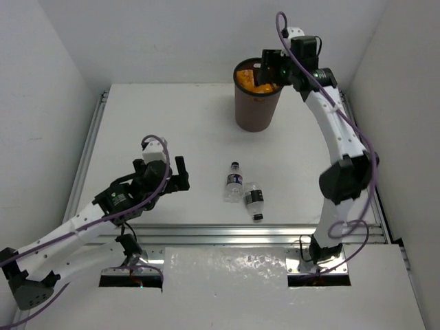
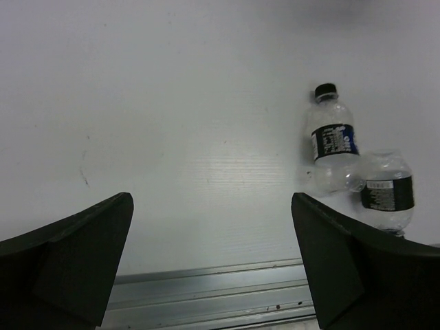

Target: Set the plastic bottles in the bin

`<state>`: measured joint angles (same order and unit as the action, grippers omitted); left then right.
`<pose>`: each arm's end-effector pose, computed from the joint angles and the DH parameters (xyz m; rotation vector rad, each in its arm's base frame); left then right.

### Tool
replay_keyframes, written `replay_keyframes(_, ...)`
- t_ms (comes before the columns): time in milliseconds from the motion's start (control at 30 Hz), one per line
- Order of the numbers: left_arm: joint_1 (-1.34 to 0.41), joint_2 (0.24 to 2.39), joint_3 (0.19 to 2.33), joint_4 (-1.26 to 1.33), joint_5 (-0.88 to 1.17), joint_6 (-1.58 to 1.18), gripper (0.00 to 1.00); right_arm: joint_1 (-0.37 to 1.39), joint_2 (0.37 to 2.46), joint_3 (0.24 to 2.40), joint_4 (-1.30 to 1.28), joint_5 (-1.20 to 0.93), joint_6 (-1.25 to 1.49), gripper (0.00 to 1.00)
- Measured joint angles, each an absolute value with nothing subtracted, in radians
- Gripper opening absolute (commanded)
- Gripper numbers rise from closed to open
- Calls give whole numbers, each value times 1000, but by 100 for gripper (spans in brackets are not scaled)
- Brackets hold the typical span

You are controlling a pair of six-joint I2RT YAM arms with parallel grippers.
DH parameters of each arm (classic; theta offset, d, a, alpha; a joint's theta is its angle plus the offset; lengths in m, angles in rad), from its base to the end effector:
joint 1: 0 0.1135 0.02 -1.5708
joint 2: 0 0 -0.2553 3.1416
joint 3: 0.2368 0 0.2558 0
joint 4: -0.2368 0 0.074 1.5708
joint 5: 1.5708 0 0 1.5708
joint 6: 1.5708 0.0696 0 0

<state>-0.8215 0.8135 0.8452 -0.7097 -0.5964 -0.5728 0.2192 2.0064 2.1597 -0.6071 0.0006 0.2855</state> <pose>0.1606 -0.1152 0.2844 -0.0460 2.1196 -0.1503 0.4816 0.1072 0.3793 0.0680 2.0381 0.3175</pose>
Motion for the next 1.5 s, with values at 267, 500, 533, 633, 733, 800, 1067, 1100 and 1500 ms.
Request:
replay_keyframes(267, -768, 840, 841, -718, -568, -585, 98, 427, 1271, 1340, -542, 63, 366, 97)
replay_keyframes(500, -757, 748, 842, -715, -591, -599, 98, 622, 1305, 870, -449, 78, 462, 92)
replay_keyframes(533, -753, 754, 842, -717, -591, -600, 98, 633, 1336, 836, -450, 78, 471, 91)
replay_keyframes(633, -751, 761, 842, -719, -592, -605, 99, 645, 1391, 779, -445, 76, 494, 86)
replay_keyframes(733, -751, 772, 838, -723, -591, -607, 99, 647, 1410, 769, -397, 68, 510, 74)
replay_keyframes(800, -751, 759, 837, -725, -591, -608, 99, 649, 1425, 760, -358, 68, 520, 66)
replay_keyframes(1067, -751, 740, 837, -725, -590, -607, 99, 651, 1436, 710, -294, 66, 544, 40)
replay_keyframes(1100, -751, 740, 837, -725, -590, -607, 99, 651, 1429, 709, -300, 70, 543, 35)
replay_keyframes(1500, -751, 730, 837, -723, -590, -607, 99, 650, 1147, 904, -454, 205, 400, 30)
